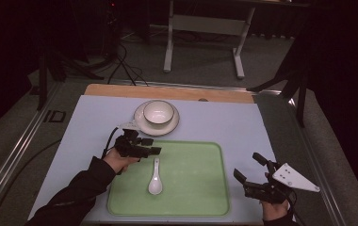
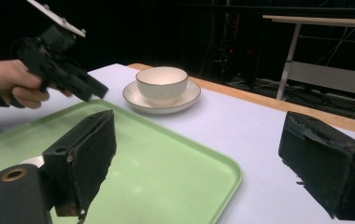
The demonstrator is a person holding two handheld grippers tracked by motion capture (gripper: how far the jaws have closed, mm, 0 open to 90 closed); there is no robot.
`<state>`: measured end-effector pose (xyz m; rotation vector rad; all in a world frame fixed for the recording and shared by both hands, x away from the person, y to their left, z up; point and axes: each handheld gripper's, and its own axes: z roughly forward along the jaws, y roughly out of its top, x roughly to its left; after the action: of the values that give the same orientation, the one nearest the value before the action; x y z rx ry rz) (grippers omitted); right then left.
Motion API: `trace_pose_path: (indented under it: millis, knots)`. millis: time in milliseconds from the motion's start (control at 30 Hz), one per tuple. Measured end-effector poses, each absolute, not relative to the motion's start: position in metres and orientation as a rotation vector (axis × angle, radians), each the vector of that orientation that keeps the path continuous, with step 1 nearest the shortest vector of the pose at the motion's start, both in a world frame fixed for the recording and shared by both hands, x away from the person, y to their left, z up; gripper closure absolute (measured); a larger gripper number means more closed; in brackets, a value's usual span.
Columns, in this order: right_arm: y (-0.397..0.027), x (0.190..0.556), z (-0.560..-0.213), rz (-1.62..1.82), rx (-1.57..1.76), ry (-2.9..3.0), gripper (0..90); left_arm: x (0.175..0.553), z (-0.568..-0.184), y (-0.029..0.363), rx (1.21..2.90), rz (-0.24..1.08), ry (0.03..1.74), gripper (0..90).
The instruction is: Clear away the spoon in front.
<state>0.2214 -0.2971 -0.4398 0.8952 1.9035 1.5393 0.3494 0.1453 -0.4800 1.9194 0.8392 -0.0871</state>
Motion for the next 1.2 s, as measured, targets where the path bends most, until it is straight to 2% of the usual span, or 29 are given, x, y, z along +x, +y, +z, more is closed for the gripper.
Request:
trace_pose_path:
  millis: [33, 200, 233, 567, 933, 1200]
  knots:
    - [-0.297, 0.221, -0.440, 1.540, 0.896, 1.904, 11.0, 0.348, -0.477, 0.146, 1.909, -0.086, 0.835, 23.9]
    - [-0.297, 0.221, -0.440, 1.535, 0.895, 1.906, 11.0, 0.344, -0.467, 0.150, 1.900, -0.051, 0.810, 1.6]
    - [-0.297, 0.221, -0.440, 1.535, 0.895, 1.905, 11.0, 0.343, -0.466, 0.150, 1.898, -0.045, 0.808, 0.0]
    - [-0.298, 0.221, -0.440, 1.531, 0.900, 1.901, 11.0, 0.329, -0.454, 0.158, 1.895, 0.060, 0.765, 0.0]
    - [-0.298, 0.219, -0.439, 1.530, 0.902, 1.896, 11.0, 0.299, -0.437, 0.189, 1.844, 0.132, 0.755, 0.0]
    - [-0.298, 0.219, -0.439, 1.529, 0.904, 1.895, 11.0, 0.280, -0.440, 0.208, 1.843, 0.189, 0.772, 0.0]
